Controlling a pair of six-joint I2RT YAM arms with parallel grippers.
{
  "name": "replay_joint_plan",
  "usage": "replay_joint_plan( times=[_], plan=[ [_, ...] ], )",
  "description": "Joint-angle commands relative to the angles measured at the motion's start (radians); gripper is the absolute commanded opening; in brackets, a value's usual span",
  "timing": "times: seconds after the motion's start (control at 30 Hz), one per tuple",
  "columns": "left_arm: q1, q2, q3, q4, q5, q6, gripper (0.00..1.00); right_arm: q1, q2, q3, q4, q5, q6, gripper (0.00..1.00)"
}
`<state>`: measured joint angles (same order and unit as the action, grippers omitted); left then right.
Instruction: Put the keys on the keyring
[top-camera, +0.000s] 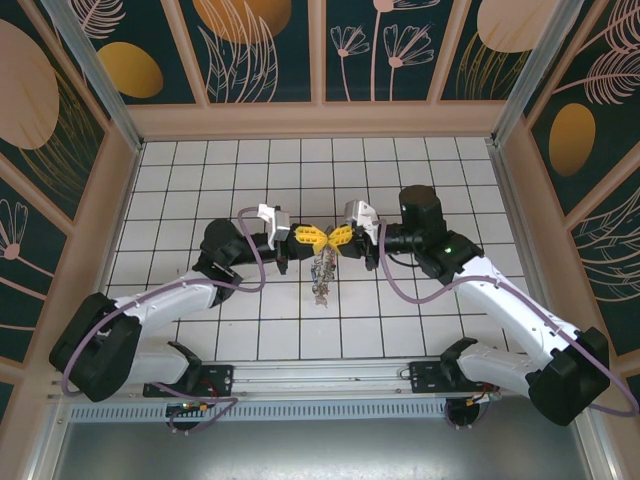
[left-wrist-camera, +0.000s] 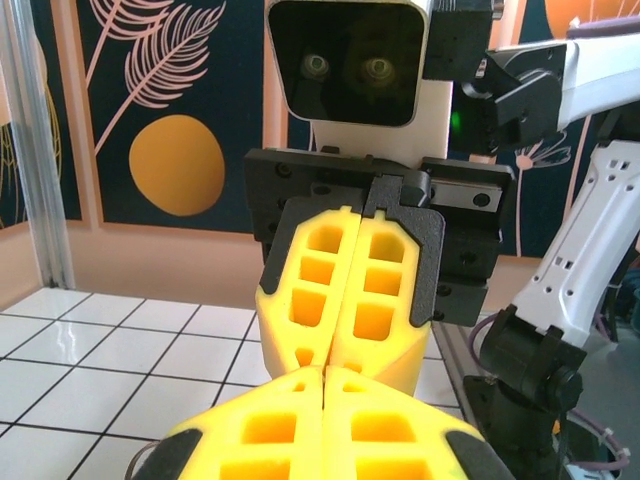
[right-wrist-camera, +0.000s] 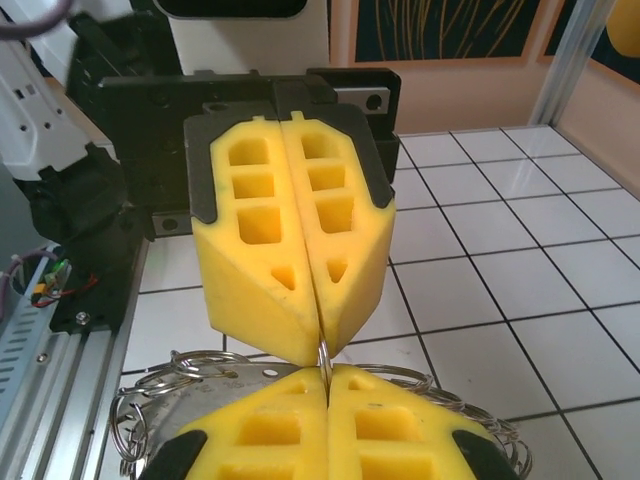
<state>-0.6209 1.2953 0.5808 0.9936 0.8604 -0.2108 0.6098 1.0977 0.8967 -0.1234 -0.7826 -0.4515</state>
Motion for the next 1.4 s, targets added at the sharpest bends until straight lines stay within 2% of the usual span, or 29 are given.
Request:
replay_joint_plan(
  times=[0.0, 0.03, 0.2, 0.27, 0.33, 0.47, 0.77, 1.0, 1.17, 1.23, 1.37],
  plan=[
    [0.005, -0.066, 0.064, -0.264, -0.062, 0.136, 0.22, 0.007, -0.035, 0.033, -0.017, 0.067, -0.036, 0.0],
    [0.008, -0.085, 0.082, -0.372, -0.075, 0.2, 0.27, 0.01, -0.041, 0.039, -0.032, 0.093, -0.045, 0.0],
    [0.02, -0.111, 0.227, -0.895, -0.106, 0.494, 0.33, 0.05, -0.056, 0.061, -0.092, 0.211, -0.088, 0.0],
    [0.021, -0.085, 0.295, -1.046, -0.123, 0.572, 0.34, 0.075, -0.047, 0.074, -0.113, 0.248, -0.107, 0.0],
    [0.021, -0.054, 0.338, -1.125, -0.123, 0.613, 0.34, 0.109, -0.03, 0.089, -0.129, 0.297, -0.126, 0.0],
    [0.021, -0.011, 0.371, -1.143, -0.061, 0.625, 0.36, 0.148, -0.003, 0.112, -0.125, 0.358, -0.138, 0.0],
    [0.021, 0.005, 0.386, -1.191, 0.039, 0.697, 0.36, 0.169, 0.017, 0.153, -0.16, 0.391, -0.141, 0.0],
    [0.022, -0.011, 0.379, -1.183, 0.038, 0.682, 0.38, 0.173, 0.005, 0.136, -0.165, 0.398, -0.141, 0.0],
    [0.059, -0.041, 0.373, -1.157, -0.062, 0.645, 0.38, 0.17, -0.016, 0.095, -0.127, 0.392, -0.132, 0.0],
    [0.093, -0.062, 0.36, -1.121, -0.033, 0.607, 0.39, 0.163, -0.008, 0.096, -0.137, 0.389, -0.115, 0.0],
    [0.112, -0.097, 0.363, -1.171, 0.006, 0.652, 0.48, 0.158, -0.019, 0.076, -0.111, 0.4, -0.085, 0.0]
  ],
)
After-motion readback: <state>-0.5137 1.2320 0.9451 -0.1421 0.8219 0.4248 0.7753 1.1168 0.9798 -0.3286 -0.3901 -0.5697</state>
